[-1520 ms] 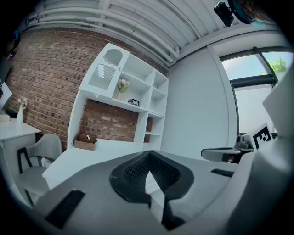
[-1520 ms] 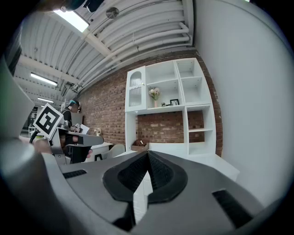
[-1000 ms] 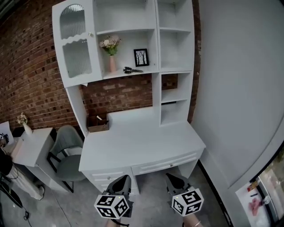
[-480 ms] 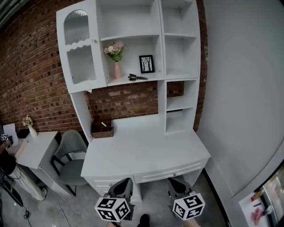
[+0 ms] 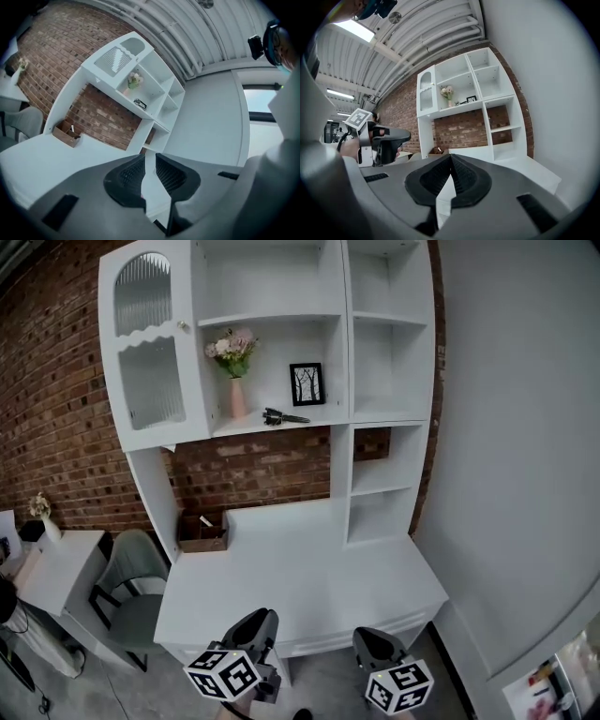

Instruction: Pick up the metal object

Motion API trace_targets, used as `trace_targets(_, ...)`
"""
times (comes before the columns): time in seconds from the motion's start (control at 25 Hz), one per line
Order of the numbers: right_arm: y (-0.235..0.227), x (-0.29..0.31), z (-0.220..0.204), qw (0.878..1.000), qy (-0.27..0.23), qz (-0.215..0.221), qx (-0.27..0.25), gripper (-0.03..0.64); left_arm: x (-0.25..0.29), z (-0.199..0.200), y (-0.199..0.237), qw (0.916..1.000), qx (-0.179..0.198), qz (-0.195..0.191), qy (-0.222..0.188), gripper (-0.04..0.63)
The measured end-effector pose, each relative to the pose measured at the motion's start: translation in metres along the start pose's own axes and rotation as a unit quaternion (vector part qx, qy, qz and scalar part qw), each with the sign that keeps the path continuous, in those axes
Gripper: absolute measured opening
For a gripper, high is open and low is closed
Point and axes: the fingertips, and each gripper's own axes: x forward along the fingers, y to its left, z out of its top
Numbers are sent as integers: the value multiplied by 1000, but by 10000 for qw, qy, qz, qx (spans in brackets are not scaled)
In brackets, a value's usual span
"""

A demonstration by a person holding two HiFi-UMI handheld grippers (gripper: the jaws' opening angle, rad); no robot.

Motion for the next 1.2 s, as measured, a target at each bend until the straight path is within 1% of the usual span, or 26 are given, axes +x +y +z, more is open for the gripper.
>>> trace_targets(0.12, -14, 33, 8, 10000, -8, -9, 45, 5, 33, 24, 21, 9987, -437, -160, -186, 66)
trace_targets(0.24, -22, 67, 16, 10000, -15, 1, 61, 5, 61, 47, 44, 9956, -823, -289, -344, 71)
trace_targets(0.36, -24, 100, 24, 9999, -35, 70, 84, 5, 85, 66, 68, 9936, -997, -321, -428, 83)
trace_targets(0.52, -26, 140, 35, 9999, -38, 121, 54, 5, 116, 97, 89, 9905, -1153, -515, -547, 100)
trace_targets(0.6, -27, 157, 38, 9999, -20, 99, -36, 5, 130, 114, 95, 9898, -1114, -636, -617, 107)
trace_targets(0.76, -27, 182, 46, 9999, -14, 44, -118, 5, 151, 150, 102, 9919, -697, -776, -731, 114)
trace_targets(0.84, -29, 192, 50, 9999, -18, 12, -131, 5, 161, 165, 106, 9919, -576, -817, -783, 114)
trace_targets(1.2, -38, 218, 63, 9996, 38, 9, -289, 5, 194, 212, 114, 9870, -664, -1019, -1048, 114)
